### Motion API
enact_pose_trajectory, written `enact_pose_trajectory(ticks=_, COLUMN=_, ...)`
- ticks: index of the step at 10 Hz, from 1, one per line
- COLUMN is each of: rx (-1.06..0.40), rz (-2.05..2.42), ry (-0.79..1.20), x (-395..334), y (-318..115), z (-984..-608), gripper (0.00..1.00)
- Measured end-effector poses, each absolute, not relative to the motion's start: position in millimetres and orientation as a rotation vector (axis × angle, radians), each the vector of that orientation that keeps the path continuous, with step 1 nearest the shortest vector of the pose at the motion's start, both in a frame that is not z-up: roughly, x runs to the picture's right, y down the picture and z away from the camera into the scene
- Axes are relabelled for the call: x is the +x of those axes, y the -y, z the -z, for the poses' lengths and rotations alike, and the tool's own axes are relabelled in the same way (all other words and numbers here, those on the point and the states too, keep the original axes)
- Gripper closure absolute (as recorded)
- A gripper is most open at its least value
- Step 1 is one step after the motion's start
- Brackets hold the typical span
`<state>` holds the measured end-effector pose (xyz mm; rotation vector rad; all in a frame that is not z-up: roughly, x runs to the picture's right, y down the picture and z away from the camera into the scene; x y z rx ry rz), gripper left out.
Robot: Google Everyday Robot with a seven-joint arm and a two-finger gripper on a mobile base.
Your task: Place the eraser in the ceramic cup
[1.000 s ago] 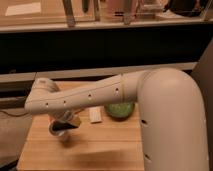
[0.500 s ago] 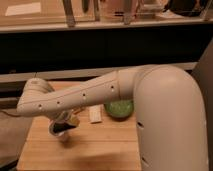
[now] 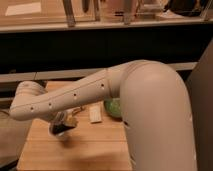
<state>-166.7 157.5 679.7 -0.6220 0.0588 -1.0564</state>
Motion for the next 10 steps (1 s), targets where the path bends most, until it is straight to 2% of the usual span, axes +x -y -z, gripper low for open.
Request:
enact_pose_trajectory(ticks=5, rx=-0.638, rz=1.052, ry=-0.074, x=-162.1, y=-154.1, z=-683.1, gripper=0.96)
enact_pose_trajectory(ticks=10, rx=-0.688, rz=1.013, ry=0.01, x=-161.9, y=-148.1, z=-685.2, gripper=0.96)
